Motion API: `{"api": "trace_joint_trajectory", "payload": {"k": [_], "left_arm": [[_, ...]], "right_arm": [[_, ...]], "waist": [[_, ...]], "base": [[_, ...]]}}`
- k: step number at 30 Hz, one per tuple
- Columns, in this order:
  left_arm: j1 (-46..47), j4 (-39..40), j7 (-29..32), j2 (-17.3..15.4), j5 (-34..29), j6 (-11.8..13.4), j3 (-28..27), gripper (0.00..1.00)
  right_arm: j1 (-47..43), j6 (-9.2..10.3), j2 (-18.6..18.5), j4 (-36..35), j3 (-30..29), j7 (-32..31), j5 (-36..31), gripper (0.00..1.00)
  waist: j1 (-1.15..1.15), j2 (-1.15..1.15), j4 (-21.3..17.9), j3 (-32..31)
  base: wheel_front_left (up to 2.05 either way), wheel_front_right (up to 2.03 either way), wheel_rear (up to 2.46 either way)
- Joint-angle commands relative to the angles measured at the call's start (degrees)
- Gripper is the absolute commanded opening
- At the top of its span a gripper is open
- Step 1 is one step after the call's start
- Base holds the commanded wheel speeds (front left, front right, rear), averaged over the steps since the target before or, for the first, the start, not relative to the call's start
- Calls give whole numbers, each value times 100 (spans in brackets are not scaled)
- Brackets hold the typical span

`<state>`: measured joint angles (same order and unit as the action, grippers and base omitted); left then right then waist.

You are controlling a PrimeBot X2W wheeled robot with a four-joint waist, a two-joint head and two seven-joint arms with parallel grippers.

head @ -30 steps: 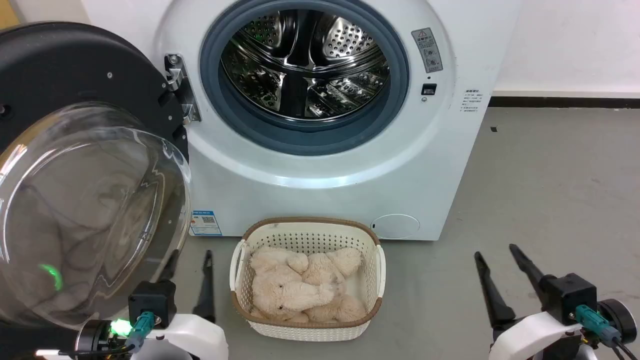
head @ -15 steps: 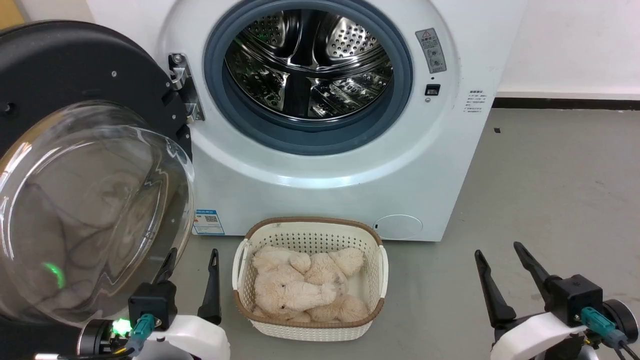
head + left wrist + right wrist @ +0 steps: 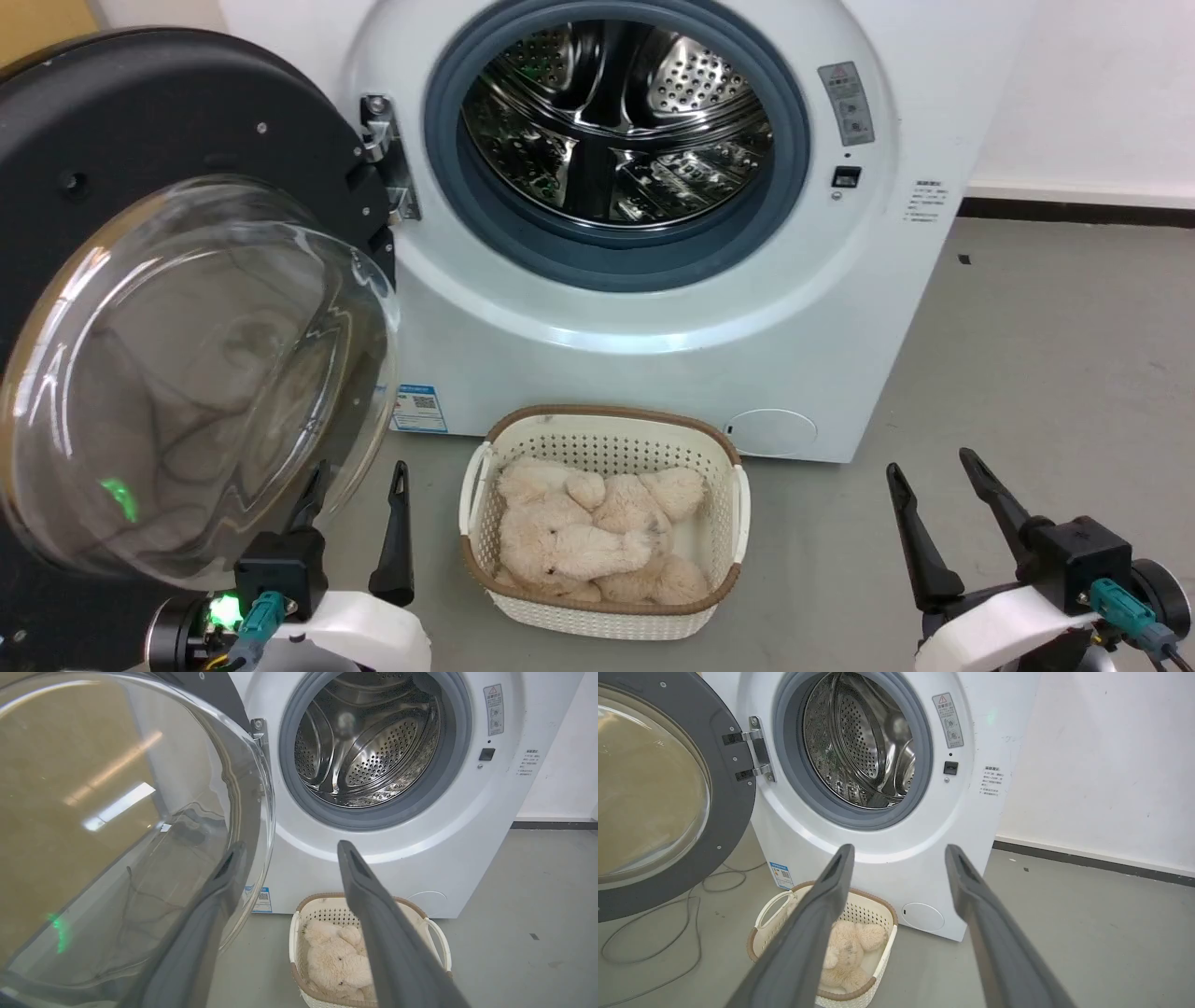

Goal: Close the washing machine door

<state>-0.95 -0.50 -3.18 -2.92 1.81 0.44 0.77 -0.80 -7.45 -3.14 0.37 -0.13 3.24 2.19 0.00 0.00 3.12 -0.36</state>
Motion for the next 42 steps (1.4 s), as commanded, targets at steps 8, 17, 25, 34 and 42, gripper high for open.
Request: {"api": "trace_joint_trajectory", "payload": {"k": [8,17,25,34,42], "left_arm": [[-78,13,-164,1,100,59,-3,100],[-117,36,-259,2,134,78,-14,100],[-184,83,-355,2,174,116,-1,100],[-282,220,-463,2,302,226,-52,100],[-399,357,-570,2,387,323,-99,100]], "right_arm": [[-69,-1,8,13,59,158,161,100],[-93,-1,10,35,108,254,232,100],[-98,-2,12,61,171,350,283,100],[19,-2,14,170,303,457,348,100],[165,-2,15,290,474,565,390,100]], "waist": [[0,0,335,-41],[0,0,636,-80],[0,0,944,-91],[0,0,1193,-50],[0,0,1442,-2]], "base": [[0,0,0],[0,0,0],[0,0,0],[0,0,0],[0,0,0]]}}
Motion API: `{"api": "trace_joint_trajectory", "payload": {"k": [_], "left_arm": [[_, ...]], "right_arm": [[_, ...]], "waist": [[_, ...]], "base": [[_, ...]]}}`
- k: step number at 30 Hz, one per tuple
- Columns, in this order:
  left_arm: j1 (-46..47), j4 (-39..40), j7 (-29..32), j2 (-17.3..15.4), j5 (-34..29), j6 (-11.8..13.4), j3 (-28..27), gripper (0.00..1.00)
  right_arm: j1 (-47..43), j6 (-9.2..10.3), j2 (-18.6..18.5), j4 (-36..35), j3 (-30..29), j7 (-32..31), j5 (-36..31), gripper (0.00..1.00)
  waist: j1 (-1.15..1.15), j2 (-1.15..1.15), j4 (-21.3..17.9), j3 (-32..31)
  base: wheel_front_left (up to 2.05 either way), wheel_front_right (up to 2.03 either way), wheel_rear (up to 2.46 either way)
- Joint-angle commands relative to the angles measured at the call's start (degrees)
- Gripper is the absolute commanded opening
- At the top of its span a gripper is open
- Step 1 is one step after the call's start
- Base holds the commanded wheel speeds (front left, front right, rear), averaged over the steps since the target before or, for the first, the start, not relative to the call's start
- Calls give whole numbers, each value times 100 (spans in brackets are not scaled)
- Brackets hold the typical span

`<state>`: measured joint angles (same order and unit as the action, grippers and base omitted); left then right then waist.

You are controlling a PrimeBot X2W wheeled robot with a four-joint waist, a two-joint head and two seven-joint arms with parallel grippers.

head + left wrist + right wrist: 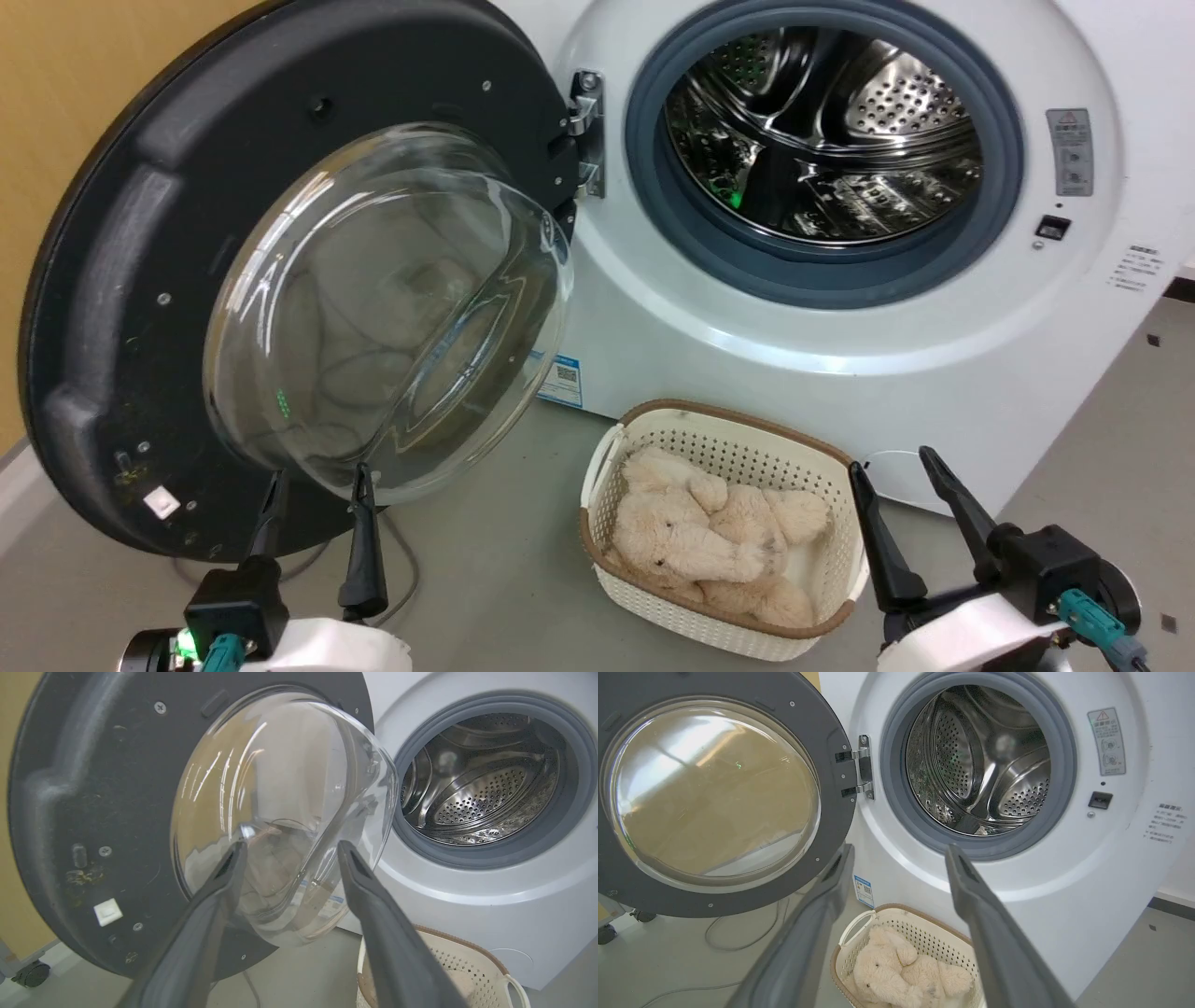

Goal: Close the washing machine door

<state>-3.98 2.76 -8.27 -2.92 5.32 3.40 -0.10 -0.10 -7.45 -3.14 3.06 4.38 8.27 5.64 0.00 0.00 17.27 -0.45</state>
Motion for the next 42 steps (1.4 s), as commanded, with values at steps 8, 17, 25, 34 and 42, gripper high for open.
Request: {"api": "trace_joint_trajectory", "payload": {"k": [8,17,25,34,42], "left_arm": [[-206,158,-158,3,123,127,-76,100],[-313,332,-277,3,251,300,-105,100],[-424,485,-397,3,359,442,-132,100],[-523,617,-529,4,454,553,-155,100],[-585,702,-649,4,527,618,-173,100]], "right_arm": [[227,-2,17,146,253,158,84,100],[377,-3,-12,276,512,277,173,100],[510,-3,-70,450,732,397,359,100],[600,-3,-98,585,902,529,458,100],[650,-3,-81,557,986,649,534,100]], "waist": [[0,0,233,27],[0,0,498,66],[0,0,760,100],[0,0,1035,118],[0,0,1276,123]], "base": [[0,0,0],[0,0,0],[0,0,0],[0,0,0],[0,0,0]]}}
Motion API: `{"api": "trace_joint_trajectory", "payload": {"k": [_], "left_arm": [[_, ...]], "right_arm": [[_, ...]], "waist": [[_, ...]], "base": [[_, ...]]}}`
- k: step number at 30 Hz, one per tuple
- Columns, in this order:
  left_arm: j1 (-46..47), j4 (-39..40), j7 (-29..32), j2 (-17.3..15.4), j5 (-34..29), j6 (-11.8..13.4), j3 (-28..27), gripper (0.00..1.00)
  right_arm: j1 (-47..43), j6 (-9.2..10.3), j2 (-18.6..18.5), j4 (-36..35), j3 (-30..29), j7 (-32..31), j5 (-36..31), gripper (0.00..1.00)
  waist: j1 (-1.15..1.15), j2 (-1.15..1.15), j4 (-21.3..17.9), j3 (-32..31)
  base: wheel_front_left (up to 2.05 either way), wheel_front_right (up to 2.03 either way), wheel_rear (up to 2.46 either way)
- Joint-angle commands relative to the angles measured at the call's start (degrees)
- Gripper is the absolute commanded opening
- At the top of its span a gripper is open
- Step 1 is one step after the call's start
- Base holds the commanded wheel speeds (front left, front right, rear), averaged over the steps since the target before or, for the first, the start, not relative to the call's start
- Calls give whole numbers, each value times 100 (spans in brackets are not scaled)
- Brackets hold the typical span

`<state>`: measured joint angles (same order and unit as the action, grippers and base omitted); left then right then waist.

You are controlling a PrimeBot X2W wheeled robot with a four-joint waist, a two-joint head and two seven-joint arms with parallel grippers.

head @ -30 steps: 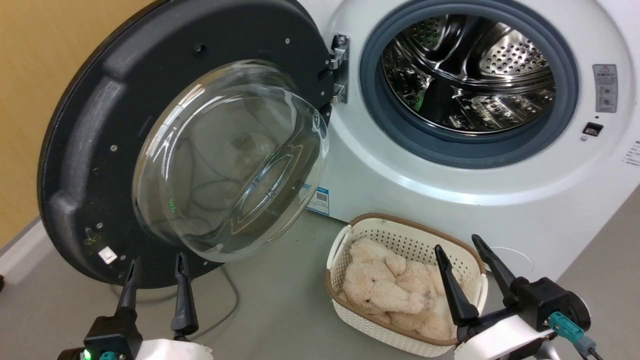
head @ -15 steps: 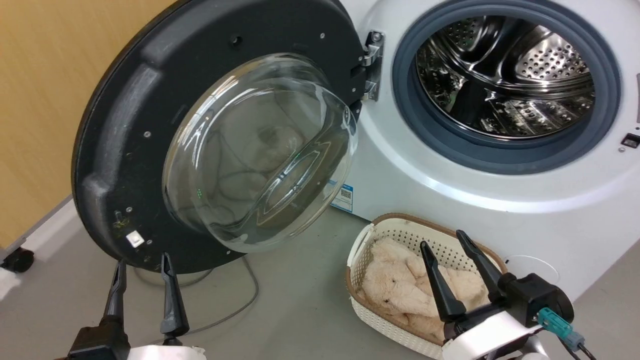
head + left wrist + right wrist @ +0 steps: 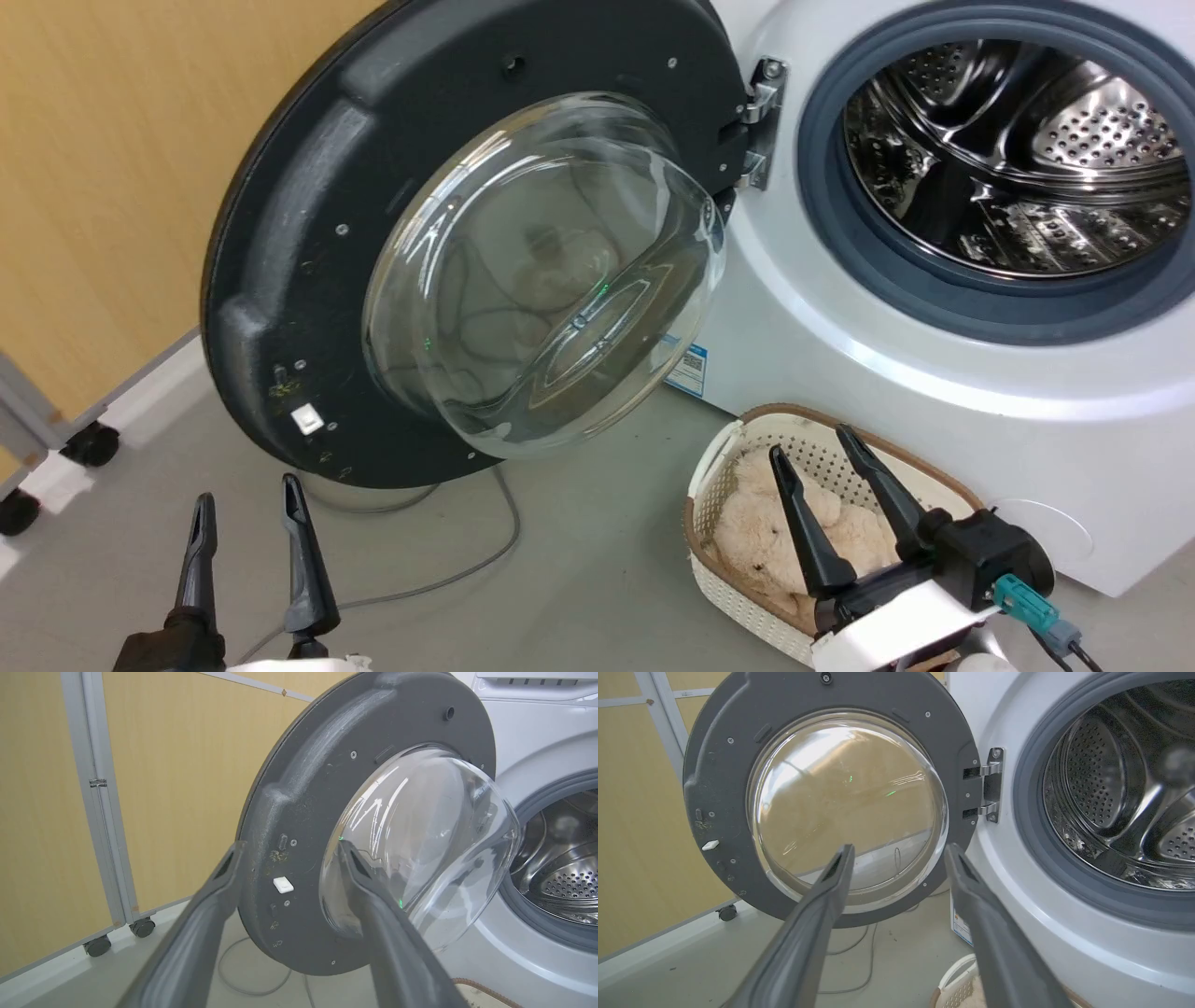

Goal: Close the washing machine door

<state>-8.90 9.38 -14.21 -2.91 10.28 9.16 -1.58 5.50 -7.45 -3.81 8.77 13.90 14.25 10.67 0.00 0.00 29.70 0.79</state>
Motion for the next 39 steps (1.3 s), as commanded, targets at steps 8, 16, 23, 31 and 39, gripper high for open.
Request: {"api": "trace_joint_trajectory", "payload": {"k": [8,16,23,31,39], "left_arm": [[-87,28,-79,3,46,28,-38,100],[-41,39,-79,3,77,-54,-52,0],[216,152,-79,-36,8,-361,-475,0],[1324,-186,-79,-637,623,-1003,-1488,0],[3095,-1825,826,-1667,2332,-1396,-2416,0]], "right_arm": [[47,-3,4,-60,23,74,24,100],[11,-3,25,-97,-11,74,13,100],[-66,-3,38,-183,-71,74,-31,100],[-208,-3,-25,-464,-316,74,-231,100],[-329,-3,-47,-808,-494,74,-378,100]], "waist": [[0,0,81,-4],[0,0,94,20],[0,0,103,80],[0,0,81,305],[0,0,-136,543]], "base": [[0,0,0],[0,0,0],[0,0,0],[0,0,0],[0,0,0]]}}
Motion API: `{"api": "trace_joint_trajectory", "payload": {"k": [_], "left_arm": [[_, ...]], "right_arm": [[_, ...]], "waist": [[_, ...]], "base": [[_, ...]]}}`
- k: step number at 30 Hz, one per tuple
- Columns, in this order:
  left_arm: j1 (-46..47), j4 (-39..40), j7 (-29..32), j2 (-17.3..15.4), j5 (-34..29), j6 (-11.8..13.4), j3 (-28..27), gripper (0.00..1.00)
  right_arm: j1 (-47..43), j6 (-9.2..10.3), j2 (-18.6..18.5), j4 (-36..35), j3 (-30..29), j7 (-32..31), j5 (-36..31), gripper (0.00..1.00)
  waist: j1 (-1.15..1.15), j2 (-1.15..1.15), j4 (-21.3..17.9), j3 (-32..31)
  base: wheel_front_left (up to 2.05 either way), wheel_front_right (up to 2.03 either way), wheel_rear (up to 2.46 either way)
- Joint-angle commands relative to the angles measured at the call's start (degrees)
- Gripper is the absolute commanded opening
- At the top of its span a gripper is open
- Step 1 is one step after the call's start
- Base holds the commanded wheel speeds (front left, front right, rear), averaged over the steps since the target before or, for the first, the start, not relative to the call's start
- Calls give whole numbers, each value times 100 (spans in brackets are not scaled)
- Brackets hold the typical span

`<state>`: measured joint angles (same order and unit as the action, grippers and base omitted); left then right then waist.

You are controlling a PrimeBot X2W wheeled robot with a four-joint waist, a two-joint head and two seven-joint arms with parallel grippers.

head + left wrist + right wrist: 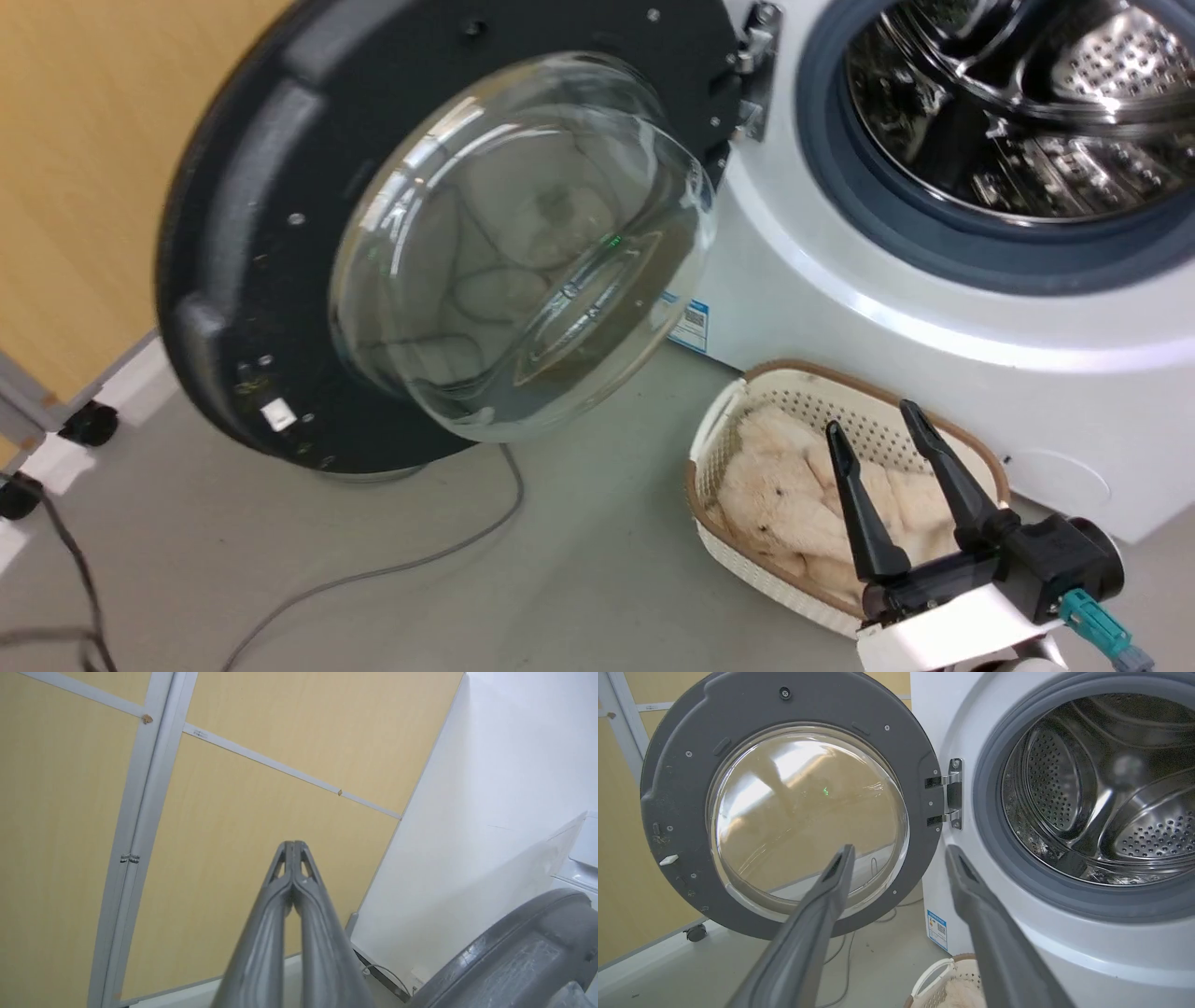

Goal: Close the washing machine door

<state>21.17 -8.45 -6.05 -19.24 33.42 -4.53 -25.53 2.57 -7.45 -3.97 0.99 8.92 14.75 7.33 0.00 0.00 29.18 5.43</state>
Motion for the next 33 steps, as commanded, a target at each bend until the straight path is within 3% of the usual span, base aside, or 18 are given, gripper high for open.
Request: {"api": "trace_joint_trajectory", "payload": {"k": [1,8,13,16,23,33], "left_arm": [[282,-279,116,-146,173,-53,-79,0],[1345,-1988,1310,-480,1401,41,-512,0],[1802,-3020,2314,-347,2393,323,-955,0],[1860,-3348,2991,-292,2792,190,-993,0],[1774,-3389,4233,-56,3431,-127,-905,0],[1185,-2541,5579,378,3921,-248,-565,0]], "right_arm": [[-31,-3,-40,-42,8,25,-50,100],[40,-3,-72,-57,94,25,-64,100],[120,-3,-90,-57,95,25,-63,100],[137,-3,-96,-57,81,25,-62,100],[144,-3,-82,-89,-2,25,-6,100],[122,-3,-28,-23,-156,25,140,100]], "waist": [[0,0,-119,104],[0,0,-327,255],[0,0,-416,336],[0,0,-445,359],[0,0,-438,342],[0,0,-426,134]], "base": [[0,0,0],[0,0,0],[0,0,0],[0,0,0],[0,0,0],[0,0,0]]}}
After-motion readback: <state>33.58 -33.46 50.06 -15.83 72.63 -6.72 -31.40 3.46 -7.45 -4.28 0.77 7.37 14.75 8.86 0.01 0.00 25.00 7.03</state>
